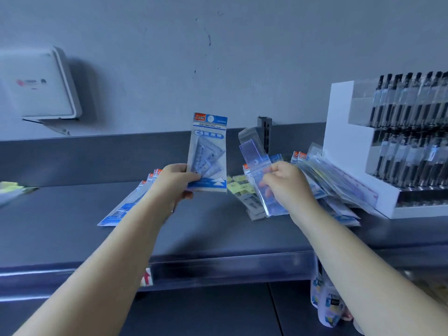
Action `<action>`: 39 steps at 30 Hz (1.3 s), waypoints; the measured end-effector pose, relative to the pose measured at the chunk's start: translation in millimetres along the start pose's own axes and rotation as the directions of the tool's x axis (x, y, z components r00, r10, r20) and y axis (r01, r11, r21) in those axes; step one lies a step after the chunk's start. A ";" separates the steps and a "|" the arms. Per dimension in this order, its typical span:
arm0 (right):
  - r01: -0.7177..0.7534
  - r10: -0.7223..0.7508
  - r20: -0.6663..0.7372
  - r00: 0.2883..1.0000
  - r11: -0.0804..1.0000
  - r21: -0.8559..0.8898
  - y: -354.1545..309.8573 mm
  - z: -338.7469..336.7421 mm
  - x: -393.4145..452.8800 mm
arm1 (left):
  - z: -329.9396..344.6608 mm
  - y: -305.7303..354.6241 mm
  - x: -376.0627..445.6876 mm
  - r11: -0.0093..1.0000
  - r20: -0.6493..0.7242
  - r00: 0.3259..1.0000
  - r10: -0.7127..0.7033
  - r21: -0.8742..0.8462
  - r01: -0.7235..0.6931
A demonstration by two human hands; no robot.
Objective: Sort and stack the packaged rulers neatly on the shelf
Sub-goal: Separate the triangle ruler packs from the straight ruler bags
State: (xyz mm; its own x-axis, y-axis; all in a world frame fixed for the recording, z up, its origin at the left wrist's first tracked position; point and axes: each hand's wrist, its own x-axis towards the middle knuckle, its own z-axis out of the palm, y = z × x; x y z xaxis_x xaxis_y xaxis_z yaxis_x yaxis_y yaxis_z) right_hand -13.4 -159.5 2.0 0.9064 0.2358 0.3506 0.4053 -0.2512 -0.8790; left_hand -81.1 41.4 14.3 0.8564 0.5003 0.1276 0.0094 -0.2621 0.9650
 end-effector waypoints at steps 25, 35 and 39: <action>-0.176 0.070 0.303 0.950 0.924 0.339 -89.8 186.2 -14.8 | -145.3 -31.0 -15.0 0.971 0.168 0.982 0.084 0.206 -0.119; -0.081 0.035 0.406 0.913 0.992 0.096 -129.7 265.4 -23.1 | -277.1 -69.4 -5.8 0.957 -0.143 0.980 0.139 0.273 -0.096; 0.037 -0.007 0.500 0.866 0.998 -0.050 -144.5 301.7 -37.2 | -344.1 -92.2 -4.3 0.936 -0.346 0.930 0.124 0.352 0.006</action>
State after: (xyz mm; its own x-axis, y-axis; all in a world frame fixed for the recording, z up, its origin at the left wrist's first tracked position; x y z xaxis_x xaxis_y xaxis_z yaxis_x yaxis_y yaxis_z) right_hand -141.6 151.2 18.5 0.7226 0.6752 0.1480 0.4436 -0.2888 -0.8484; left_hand -263.2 347.4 3.6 0.6190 0.7183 0.3177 0.1959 -0.5329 0.8232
